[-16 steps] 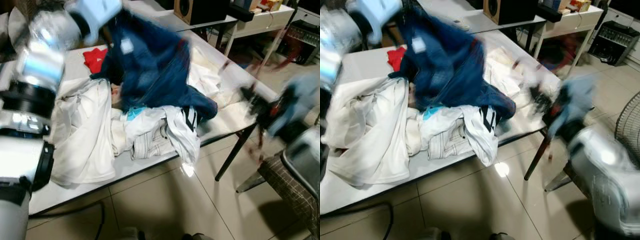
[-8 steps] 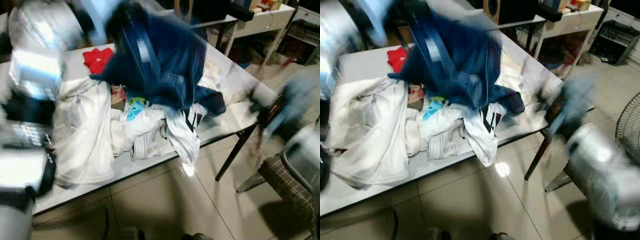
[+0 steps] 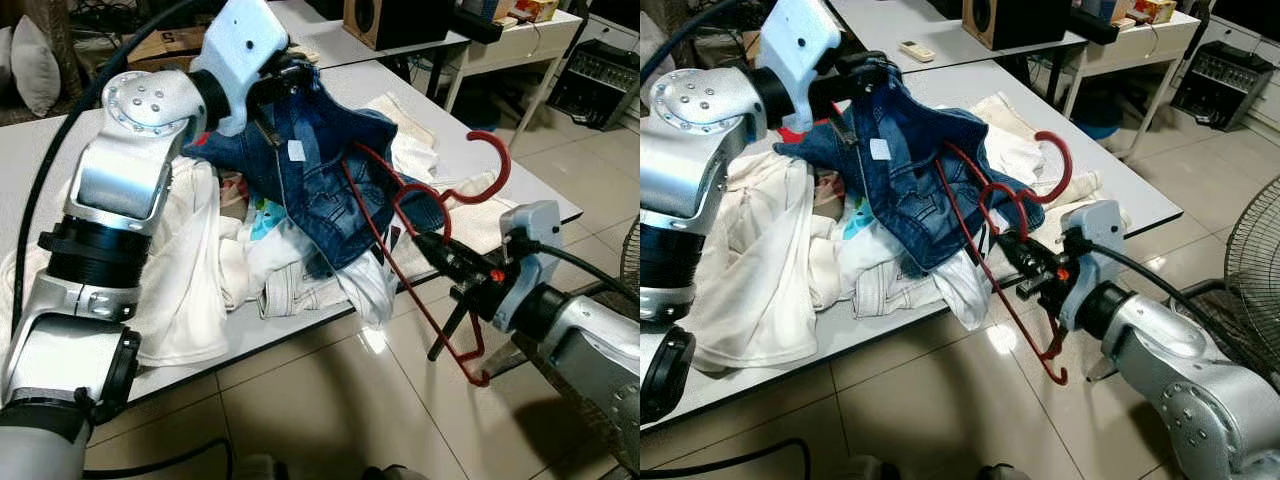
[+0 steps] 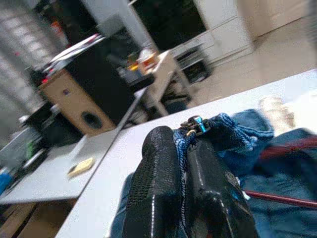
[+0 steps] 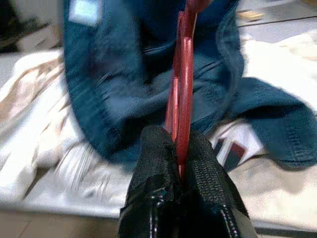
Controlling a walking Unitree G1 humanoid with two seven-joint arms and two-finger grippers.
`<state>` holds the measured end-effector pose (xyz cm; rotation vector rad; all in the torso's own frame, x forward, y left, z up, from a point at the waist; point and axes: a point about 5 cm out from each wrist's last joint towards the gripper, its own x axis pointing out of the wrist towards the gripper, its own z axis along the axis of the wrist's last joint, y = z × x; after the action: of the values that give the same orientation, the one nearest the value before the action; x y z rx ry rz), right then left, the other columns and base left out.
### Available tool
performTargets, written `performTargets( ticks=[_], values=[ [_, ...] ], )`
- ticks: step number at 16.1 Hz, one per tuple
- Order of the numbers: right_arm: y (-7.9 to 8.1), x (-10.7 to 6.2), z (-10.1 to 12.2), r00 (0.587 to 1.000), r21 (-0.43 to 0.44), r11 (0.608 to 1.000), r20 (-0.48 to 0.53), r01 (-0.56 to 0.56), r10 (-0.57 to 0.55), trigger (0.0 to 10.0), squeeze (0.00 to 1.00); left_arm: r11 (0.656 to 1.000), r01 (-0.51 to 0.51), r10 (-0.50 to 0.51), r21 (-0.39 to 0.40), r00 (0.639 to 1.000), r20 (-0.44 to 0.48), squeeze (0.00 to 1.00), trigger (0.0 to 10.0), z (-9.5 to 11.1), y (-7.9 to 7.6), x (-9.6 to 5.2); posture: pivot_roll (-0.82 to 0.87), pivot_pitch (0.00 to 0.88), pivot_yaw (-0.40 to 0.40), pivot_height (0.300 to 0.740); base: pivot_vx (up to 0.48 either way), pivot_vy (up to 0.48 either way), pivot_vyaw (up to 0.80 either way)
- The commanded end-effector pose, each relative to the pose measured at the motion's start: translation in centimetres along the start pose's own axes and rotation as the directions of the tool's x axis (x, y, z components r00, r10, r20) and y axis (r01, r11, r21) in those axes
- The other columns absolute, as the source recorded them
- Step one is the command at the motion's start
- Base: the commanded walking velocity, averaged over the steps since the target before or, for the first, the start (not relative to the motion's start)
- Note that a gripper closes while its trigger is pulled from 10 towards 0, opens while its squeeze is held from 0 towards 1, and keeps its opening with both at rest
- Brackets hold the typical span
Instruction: Hang hanger
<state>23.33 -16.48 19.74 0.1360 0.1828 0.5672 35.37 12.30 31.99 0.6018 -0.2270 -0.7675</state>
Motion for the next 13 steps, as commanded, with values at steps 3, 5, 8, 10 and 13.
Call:
performTargets(
  ticks=[3, 5, 8, 10, 13],
  values=[
    [-3.1, 1.3, 1.1, 0.975, 0.111, 0.975, 0.093, 0.193, -0.204, 10.0, 0.0, 0.988, 0.138, -0.141, 0.064, 0.989, 0.043, 0.0, 0.0, 1.7, -1.5, 0.1, -0.01, 0.024, 0.004, 0.74, 0.0, 0.0, 0.0],
    [-3.5, 2.0, 4.3, 0.933, 0.174, 0.969, 0.286, 0.174, -0.219, 10.0, 0.0, 0.99, 0.066, -0.061, 0.127, 0.997, -0.04, 0.0, 0.0, 0.7, -0.2, -0.2, -0.01, 0.02, 0.001, 0.74, 0.0, 0.0, 0.0],
    [-4.1, 2.8, 7.1, 0.879, 0.298, 0.949, 0.419, 0.105, -0.229, 10.0, 0.0, 0.995, -0.08, 0.075, 0.068, 0.994, 0.074, 0.0, 0.0, 2.7, 2.3, -1.0, 0.0, 0.017, -0.002, 0.74, 0.0, 0.0, 0.0],
    [-5.1, 3.7, 5.2, 0.88, 0.453, 0.883, 0.362, 0.122, -0.307, 10.0, 0.0, 0.999, 0.025, -0.026, 0.043, 0.999, 0.033, 0.0, 0.0, 1.9, 0.8, -1.0, 0.0, 0.015, 0.0, 0.74, 0.0, 0.0, 0.0],
    [-3.7, 5.9, 0.1, 0.945, 0.598, 0.791, 0.17, 0.127, -0.281, 10.0, 0.0, 0.992, 0.115, -0.112, 0.044, 0.992, -0.064, 0.0, 0.0, -0.8, -2.1, -0.4, 0.0, 0.014, 0.001, 0.74, 0.0, 0.0, 0.0]
  ],
)
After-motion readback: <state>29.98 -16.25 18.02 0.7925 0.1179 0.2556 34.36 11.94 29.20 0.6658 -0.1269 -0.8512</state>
